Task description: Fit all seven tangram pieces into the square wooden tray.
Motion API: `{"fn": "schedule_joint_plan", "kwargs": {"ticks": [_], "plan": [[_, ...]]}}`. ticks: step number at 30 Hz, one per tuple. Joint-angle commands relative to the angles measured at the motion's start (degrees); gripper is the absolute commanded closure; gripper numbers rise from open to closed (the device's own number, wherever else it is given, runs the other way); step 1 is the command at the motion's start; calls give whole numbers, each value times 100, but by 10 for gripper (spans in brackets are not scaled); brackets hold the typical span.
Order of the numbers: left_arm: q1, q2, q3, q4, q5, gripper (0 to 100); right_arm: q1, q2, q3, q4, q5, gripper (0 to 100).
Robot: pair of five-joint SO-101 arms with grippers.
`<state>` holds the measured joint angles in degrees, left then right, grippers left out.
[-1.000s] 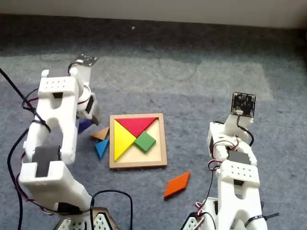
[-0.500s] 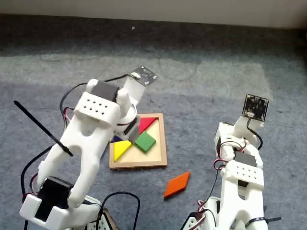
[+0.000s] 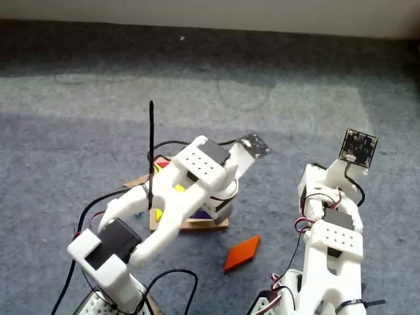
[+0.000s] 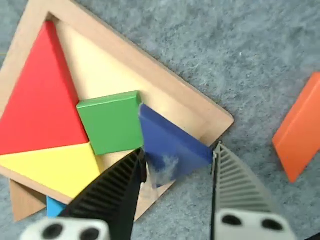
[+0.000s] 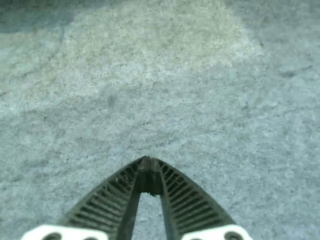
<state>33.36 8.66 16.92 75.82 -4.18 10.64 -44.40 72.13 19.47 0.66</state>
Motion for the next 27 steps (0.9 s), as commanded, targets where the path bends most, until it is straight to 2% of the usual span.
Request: {"fn": "schedule_joint_plan", "kwargs": {"ticks": [1, 9, 13, 23, 27], "plan": [[84, 22, -84, -229, 44, 806, 75, -154, -40, -154, -62, 992], [40, 57, -84, -316, 9, 800, 48, -127, -57, -154, -35, 992], [40, 57, -40, -299, 53, 716, 40, -127, -57, -154, -35, 992], [-215, -40, -75, -220, 53, 723, 31, -127, -48, -154, -26, 992], [-215, -549, -22, -9, 53, 723, 31, -119, -48, -154, -26, 992]]}}
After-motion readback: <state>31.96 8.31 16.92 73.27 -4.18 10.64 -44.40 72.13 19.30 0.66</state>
